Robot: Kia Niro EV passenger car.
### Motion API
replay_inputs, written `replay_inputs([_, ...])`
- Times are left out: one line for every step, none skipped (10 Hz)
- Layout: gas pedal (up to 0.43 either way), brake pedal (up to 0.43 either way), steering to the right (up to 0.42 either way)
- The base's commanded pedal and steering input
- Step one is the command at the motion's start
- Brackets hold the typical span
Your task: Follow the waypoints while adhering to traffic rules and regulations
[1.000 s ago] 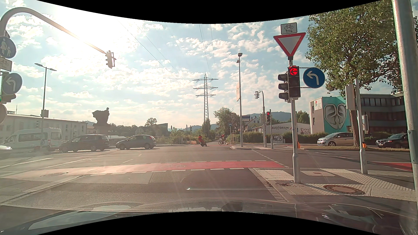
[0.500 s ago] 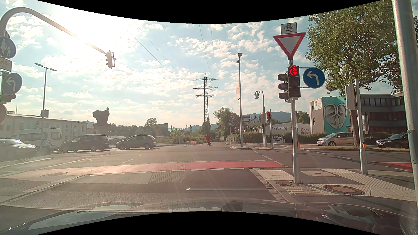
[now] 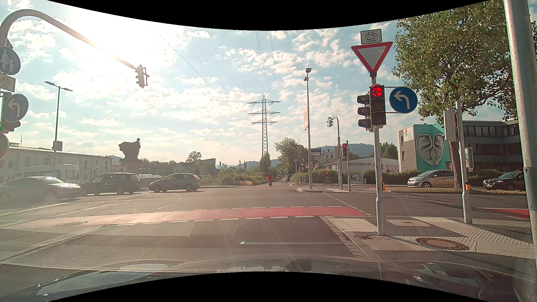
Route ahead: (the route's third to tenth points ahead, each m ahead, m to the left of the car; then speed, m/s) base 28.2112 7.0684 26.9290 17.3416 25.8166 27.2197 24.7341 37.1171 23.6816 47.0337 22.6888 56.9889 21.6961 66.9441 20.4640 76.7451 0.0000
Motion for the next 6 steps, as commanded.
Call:
replay_inputs([0.000,0.232,-0.009])
replay_inputs([0.000,0.232,-0.009])
replay_inputs([0.000,0.232,-0.009])
replay_inputs([0.000,0.232,-0.008])
replay_inputs([0.000,0.232,-0.009])
replay_inputs([0.000,0.232,-0.009])
